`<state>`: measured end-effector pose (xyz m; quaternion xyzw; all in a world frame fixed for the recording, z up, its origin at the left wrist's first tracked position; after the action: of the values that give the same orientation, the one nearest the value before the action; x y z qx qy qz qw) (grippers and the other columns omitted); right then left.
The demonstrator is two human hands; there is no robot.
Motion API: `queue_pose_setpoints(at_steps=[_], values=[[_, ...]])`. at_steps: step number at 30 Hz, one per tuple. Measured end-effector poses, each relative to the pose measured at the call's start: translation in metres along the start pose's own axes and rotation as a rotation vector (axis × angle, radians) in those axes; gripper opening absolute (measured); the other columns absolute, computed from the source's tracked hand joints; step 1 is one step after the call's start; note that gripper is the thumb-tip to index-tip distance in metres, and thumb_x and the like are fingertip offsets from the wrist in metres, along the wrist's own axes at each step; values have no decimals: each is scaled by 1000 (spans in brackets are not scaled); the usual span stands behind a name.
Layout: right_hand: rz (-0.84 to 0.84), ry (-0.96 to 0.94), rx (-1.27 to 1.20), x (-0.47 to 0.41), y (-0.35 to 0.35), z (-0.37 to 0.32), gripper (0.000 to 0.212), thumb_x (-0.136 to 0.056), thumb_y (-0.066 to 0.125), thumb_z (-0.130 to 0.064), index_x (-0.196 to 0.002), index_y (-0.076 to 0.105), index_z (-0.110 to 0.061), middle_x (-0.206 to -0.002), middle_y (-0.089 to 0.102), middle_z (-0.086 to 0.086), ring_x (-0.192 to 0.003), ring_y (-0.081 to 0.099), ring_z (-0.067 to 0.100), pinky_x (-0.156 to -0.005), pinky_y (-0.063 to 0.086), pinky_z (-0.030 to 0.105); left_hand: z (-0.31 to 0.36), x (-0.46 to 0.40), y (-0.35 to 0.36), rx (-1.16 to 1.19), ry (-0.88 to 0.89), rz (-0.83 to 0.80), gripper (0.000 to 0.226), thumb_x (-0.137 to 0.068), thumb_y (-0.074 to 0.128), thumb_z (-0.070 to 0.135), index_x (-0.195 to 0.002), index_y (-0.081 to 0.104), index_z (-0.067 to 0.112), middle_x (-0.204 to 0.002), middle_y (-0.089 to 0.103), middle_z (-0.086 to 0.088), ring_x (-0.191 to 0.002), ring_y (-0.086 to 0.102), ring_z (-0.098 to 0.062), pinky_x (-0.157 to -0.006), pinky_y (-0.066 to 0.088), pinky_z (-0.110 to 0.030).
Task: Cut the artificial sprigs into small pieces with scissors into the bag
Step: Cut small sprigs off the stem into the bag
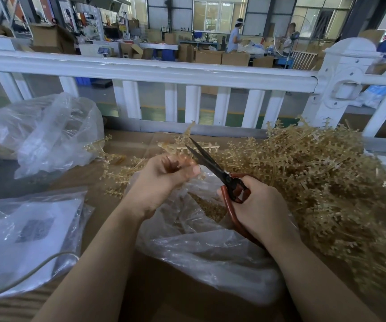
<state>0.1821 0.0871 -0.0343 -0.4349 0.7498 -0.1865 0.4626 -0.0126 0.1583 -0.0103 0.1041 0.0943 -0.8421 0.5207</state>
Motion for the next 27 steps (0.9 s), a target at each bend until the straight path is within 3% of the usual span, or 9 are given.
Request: queue_pose_setpoints(at_steps=[3,6,10,16,23,27], values=[[-15,4,6,0,1,0,51,-81,49,-76,-104,69,-35,-77,62,-27,-71,60,-6,-60,39,2,-3,-1,-2,30,-18,40,11,-88,64,14,-87,74,10,-81,73,-2,-81,66,-14,-77,52,-18],[-25,24,19,0,2,2,45,-83,55,-72,-101,69,-33,-80,68,-23,-73,63,-4,-60,43,6,-4,0,0,7,-35,16,10,-93,63,9,-90,72,8,-83,75,-3,-84,69,-14,-81,54,-20],[-51,32,70,-1,4,1,42,-84,55,-71,-96,65,-32,-78,68,-19,-73,65,2,-59,51,17,-1,-1,-2,-21,-9,27,16,-81,71,16,-90,74,3,-87,77,-6,-86,72,-13,-78,53,-19],[-47,-15,135,0,1,-6,41,-84,50,-73,-92,57,-33,-76,66,-16,-68,64,6,-56,55,25,1,-1,-4,-59,38,46,4,-73,76,22,-72,79,19,-77,76,-4,-75,71,-13,-72,53,-18],[-10,-68,192,-2,-2,-11,44,-83,43,-75,-89,55,-33,-75,62,-16,-65,62,5,-52,54,26,3,2,-8,29,16,74,15,-73,73,21,-85,80,13,-90,77,-11,-88,73,-27,-85,58,-37],[12,-95,220,-2,-3,-14,47,-83,41,-76,-89,56,-32,-66,57,-15,-57,55,4,-45,47,23,3,2,-4,18,2,19,16,-88,62,2,-94,76,9,-91,77,-6,-88,71,-20,-82,56,-27]])
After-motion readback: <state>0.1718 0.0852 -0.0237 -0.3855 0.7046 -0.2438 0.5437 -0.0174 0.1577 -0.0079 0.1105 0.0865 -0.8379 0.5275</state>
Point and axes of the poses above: each hand's wrist, its own x-axis away from the middle knuckle, its own y-axis out of the palm, z = x × y, the point moved 8 cm from there along -x, towards the middle knuckle
